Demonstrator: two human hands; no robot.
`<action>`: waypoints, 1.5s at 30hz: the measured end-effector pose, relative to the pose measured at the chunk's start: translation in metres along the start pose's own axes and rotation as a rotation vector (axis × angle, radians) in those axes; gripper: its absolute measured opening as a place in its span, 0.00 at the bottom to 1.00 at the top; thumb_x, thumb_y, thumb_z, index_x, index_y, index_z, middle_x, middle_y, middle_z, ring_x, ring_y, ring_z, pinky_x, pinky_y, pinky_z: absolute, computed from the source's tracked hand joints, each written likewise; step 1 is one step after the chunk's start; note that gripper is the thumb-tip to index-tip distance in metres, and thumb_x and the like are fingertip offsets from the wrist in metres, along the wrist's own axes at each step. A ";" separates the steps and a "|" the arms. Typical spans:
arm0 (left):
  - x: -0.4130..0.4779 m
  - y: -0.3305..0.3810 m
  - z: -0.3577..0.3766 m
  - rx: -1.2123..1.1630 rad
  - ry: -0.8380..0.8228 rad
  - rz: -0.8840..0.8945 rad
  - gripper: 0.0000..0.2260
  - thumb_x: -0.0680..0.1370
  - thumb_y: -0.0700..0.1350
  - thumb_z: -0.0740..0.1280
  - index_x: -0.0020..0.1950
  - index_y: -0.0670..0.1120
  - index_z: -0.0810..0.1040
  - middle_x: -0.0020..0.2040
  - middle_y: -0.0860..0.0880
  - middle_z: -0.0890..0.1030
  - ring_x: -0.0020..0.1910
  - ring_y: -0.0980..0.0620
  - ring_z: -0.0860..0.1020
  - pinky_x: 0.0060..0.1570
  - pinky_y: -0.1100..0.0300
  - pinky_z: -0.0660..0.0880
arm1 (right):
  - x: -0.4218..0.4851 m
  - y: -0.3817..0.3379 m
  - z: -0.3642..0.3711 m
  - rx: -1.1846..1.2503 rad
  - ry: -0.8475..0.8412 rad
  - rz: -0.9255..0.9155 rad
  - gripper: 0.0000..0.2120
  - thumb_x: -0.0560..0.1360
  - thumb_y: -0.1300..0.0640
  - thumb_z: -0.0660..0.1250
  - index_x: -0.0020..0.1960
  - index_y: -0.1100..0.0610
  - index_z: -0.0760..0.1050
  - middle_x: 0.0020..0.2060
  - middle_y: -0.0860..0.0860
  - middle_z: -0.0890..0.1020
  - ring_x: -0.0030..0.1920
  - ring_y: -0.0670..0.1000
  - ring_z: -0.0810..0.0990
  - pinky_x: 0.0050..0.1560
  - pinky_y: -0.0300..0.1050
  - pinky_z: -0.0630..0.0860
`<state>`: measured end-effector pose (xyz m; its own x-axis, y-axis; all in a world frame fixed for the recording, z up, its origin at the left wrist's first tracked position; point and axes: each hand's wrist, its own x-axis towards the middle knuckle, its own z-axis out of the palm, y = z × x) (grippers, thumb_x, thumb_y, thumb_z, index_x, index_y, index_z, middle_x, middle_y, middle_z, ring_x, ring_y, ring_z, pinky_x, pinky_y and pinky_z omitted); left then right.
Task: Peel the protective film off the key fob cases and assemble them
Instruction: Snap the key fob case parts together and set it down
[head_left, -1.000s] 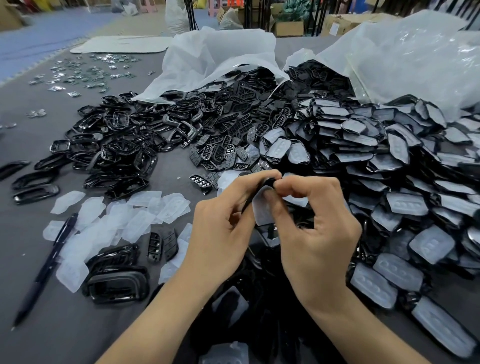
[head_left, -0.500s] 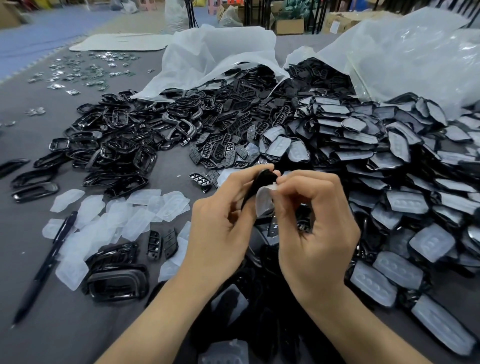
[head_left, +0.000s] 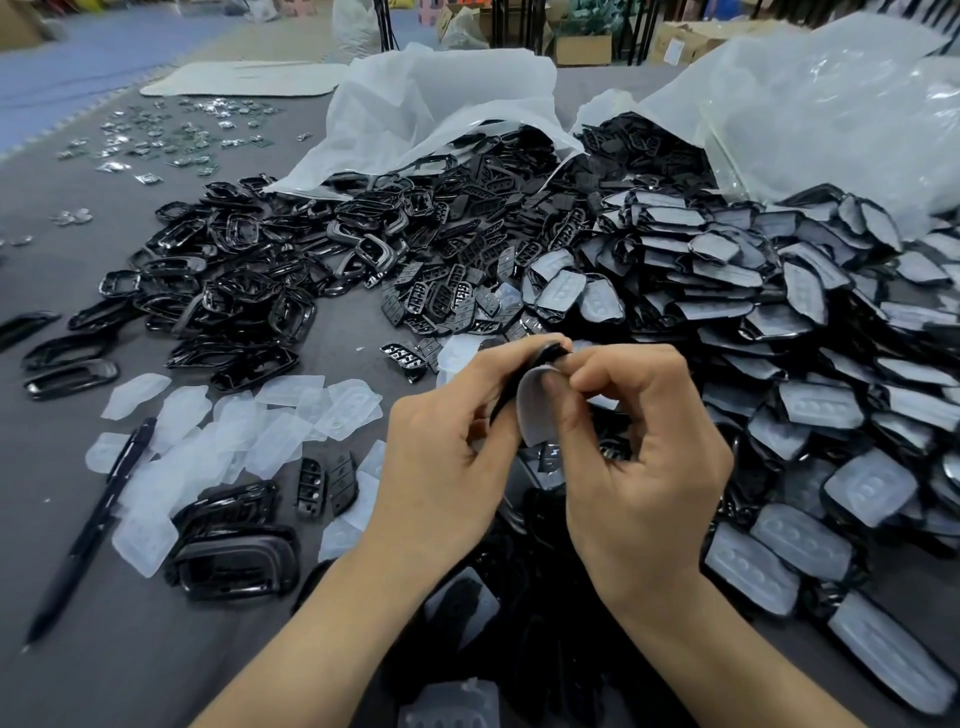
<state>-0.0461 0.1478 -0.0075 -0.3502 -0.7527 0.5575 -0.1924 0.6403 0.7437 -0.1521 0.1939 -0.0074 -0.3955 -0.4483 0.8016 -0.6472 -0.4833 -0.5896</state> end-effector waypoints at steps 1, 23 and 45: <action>0.000 0.000 0.000 0.002 -0.003 0.007 0.13 0.78 0.46 0.62 0.62 0.57 0.75 0.43 0.54 0.83 0.30 0.53 0.75 0.32 0.64 0.73 | 0.000 -0.001 0.000 -0.013 0.001 0.007 0.07 0.73 0.71 0.69 0.42 0.63 0.73 0.38 0.55 0.78 0.41 0.49 0.78 0.45 0.39 0.76; 0.008 -0.007 -0.006 -0.643 -0.302 -0.488 0.15 0.70 0.42 0.62 0.50 0.51 0.85 0.31 0.48 0.79 0.31 0.52 0.72 0.30 0.66 0.69 | 0.030 0.016 -0.017 0.341 -0.418 0.827 0.11 0.68 0.66 0.74 0.41 0.51 0.80 0.37 0.47 0.81 0.36 0.43 0.78 0.37 0.32 0.74; 0.009 0.004 -0.010 -0.571 -0.345 -0.484 0.13 0.82 0.35 0.57 0.56 0.47 0.79 0.27 0.50 0.75 0.22 0.60 0.70 0.25 0.68 0.63 | 0.025 0.017 -0.015 0.539 -0.461 0.894 0.06 0.69 0.62 0.71 0.38 0.53 0.79 0.37 0.56 0.76 0.38 0.51 0.78 0.40 0.42 0.78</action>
<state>-0.0410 0.1424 0.0038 -0.6278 -0.7766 0.0520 0.0695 0.0107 0.9975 -0.1825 0.1859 0.0044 -0.2251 -0.9740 0.0263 0.1537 -0.0622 -0.9862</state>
